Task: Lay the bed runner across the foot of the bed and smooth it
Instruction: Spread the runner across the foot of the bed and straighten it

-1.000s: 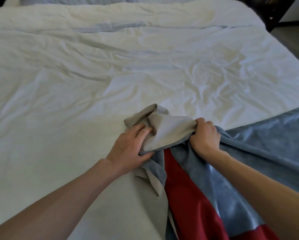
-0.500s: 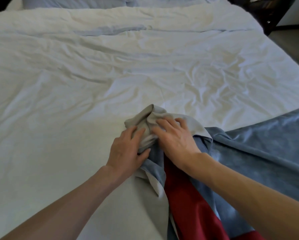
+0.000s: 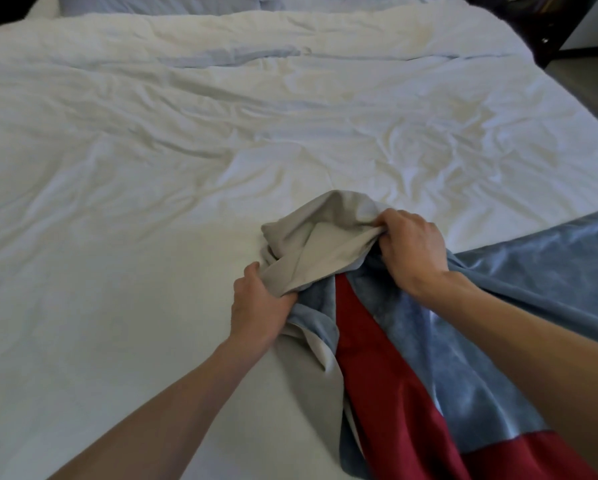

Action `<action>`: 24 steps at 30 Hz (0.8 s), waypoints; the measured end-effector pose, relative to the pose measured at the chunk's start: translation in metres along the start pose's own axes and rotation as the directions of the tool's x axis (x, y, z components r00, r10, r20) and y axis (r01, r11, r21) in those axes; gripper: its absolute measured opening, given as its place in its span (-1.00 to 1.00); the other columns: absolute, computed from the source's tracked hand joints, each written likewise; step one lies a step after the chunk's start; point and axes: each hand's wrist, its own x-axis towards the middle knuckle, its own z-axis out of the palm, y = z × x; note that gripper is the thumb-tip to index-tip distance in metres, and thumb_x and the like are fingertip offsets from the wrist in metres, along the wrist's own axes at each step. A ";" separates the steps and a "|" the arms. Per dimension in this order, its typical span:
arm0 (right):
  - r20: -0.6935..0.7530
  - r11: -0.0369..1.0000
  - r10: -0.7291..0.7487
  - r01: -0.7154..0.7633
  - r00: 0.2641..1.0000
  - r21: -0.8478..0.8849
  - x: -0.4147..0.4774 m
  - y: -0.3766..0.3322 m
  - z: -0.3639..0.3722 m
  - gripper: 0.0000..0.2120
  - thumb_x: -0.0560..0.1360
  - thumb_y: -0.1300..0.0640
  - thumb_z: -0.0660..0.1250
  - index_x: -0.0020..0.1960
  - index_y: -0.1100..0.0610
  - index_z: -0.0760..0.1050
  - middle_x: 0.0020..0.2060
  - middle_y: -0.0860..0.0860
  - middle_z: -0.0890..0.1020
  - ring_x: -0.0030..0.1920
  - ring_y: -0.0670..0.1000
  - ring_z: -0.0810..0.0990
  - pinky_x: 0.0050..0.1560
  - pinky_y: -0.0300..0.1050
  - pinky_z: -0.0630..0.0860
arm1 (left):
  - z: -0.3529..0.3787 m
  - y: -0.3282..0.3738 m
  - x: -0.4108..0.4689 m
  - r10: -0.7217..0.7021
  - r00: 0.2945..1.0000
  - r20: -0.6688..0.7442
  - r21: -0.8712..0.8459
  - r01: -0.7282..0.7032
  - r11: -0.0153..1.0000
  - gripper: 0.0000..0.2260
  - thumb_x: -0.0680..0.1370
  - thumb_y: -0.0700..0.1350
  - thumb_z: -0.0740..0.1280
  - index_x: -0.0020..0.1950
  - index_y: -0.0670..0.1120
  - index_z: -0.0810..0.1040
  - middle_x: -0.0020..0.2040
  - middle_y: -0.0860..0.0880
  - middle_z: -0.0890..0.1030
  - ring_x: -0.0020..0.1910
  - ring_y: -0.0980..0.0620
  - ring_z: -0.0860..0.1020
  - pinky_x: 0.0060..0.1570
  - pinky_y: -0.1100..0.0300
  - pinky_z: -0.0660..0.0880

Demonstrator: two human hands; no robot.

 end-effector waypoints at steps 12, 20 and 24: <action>0.157 0.983 -0.167 0.151 0.973 0.107 -0.145 -0.091 0.004 -0.61 0.48 -0.04 0.29 0.23 0.13 0.41 0.05 0.06 0.48 -0.02 0.08 0.48 0.00 -0.06 0.47 | -0.033 0.002 -0.029 0.133 0.990 -0.043 -0.116 -0.137 0.984 -0.95 0.42 -0.24 0.39 -0.21 -0.18 0.65 -0.33 -0.09 0.63 -0.27 -0.12 0.61 -0.31 -0.03 0.60; 0.338 0.986 0.024 -0.078 0.941 0.145 -0.161 -0.107 0.019 -0.89 0.51 0.30 0.20 0.02 0.16 0.38 0.02 0.09 0.51 -0.07 0.11 0.52 -0.18 -0.09 0.39 | -0.039 -0.010 -0.061 0.176 0.981 -0.077 -0.106 -0.183 0.977 -0.94 0.48 -0.12 0.38 -0.18 0.03 0.58 -0.31 0.17 0.57 -0.31 0.19 0.55 -0.40 0.41 0.38; 0.325 0.960 -0.039 -0.054 0.945 0.273 -0.166 -0.126 0.017 -0.86 0.50 0.26 0.20 -0.16 0.10 0.25 -0.05 0.10 0.54 -0.17 0.09 0.46 -0.21 -0.13 0.22 | -0.041 -0.033 -0.088 0.015 1.000 -0.010 -0.196 -0.016 0.981 -0.64 0.53 0.02 0.29 0.30 0.00 0.37 0.08 0.09 0.50 -0.12 0.23 0.52 -0.28 0.42 0.35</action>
